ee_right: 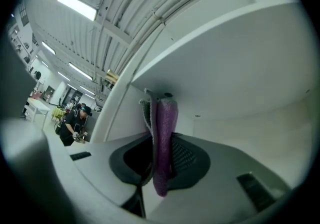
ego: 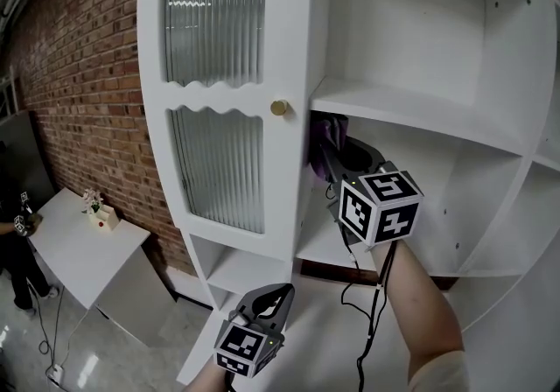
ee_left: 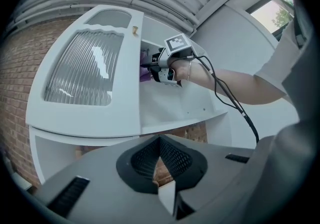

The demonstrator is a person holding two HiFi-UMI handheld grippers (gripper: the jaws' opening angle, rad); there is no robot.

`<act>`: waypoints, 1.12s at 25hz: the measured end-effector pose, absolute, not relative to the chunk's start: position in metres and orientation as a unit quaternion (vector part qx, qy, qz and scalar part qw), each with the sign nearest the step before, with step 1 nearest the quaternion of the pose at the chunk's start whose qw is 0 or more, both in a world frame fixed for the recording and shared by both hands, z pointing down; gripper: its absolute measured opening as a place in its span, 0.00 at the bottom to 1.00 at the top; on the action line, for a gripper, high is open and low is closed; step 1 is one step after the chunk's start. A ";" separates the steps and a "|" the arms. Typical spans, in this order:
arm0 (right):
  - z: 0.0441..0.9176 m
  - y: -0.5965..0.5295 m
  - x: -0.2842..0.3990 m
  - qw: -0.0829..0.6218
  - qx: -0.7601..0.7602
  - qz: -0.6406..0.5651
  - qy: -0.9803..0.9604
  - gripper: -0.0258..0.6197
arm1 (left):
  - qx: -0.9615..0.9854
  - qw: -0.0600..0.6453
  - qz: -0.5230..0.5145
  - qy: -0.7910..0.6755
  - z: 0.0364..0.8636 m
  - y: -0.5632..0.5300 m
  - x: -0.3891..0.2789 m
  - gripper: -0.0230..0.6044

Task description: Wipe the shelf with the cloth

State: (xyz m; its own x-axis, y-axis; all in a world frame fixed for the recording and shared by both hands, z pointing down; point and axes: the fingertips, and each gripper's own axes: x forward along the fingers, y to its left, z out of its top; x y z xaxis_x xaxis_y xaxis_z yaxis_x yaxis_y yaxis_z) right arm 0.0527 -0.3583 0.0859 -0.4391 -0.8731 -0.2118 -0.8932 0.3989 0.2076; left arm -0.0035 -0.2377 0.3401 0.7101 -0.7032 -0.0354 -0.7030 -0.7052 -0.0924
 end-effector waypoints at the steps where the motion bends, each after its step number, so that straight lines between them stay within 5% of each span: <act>1: 0.086 -0.365 0.055 0.029 -0.533 0.150 0.832 0.15 | -0.923 0.047 -0.001 0.381 0.340 -0.239 -0.004 0.06; 19: 0.087 -0.490 0.102 -0.003 -0.578 0.075 0.813 0.15 | -0.923 0.035 -0.005 0.384 0.339 -0.263 0.007 0.06; 28: 0.104 -0.441 0.102 0.020 -0.546 0.048 0.836 0.15 | -0.918 0.028 -0.019 0.395 0.358 -0.267 0.006 0.06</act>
